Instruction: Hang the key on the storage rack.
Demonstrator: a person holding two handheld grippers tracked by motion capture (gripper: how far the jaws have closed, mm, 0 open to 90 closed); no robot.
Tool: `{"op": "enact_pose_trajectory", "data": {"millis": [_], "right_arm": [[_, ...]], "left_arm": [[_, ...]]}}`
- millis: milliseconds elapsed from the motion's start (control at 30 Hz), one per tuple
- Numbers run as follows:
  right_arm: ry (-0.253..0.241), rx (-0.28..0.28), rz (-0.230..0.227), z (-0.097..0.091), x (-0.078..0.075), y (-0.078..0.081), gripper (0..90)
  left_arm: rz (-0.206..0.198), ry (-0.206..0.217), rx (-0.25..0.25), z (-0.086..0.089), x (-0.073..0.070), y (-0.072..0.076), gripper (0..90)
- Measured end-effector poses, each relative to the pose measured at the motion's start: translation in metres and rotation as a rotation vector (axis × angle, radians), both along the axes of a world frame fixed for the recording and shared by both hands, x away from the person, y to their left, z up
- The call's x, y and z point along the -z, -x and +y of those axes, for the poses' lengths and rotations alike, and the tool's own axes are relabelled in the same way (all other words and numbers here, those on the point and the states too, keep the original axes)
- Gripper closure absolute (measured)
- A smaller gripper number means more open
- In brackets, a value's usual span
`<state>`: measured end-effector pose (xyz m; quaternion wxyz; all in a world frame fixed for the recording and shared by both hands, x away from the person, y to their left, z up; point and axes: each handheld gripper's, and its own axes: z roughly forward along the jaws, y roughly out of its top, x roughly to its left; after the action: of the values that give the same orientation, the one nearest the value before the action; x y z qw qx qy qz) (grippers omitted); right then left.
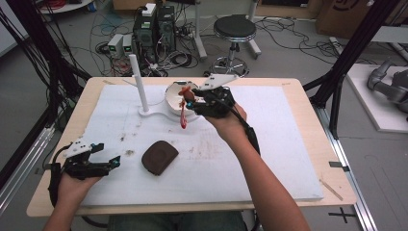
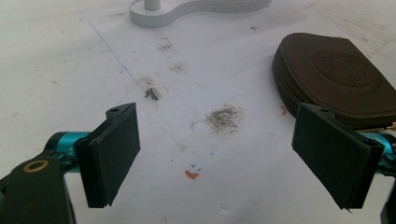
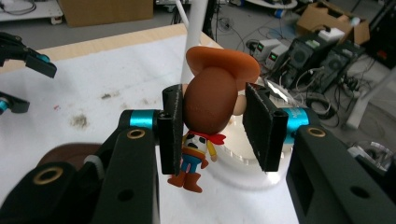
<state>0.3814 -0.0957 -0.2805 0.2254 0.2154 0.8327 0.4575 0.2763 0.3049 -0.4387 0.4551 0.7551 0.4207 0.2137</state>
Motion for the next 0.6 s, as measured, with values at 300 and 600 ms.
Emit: {"op": "enact_pose_trajectory", "data": {"millis": [300, 600], "right_arm": [[0.027, -0.064, -0.034, 0.042, -0.016, -0.010, 60.3], [0.065, -0.118, -0.054, 0.086, -0.030, -0.021, 60.3]], "left_arm": [[0.005, 0.000, 0.004, -0.002, 0.002, -0.001, 15.1], [0.010, 0.001, 0.004, -0.003, 0.003, -0.003, 15.1]]}}
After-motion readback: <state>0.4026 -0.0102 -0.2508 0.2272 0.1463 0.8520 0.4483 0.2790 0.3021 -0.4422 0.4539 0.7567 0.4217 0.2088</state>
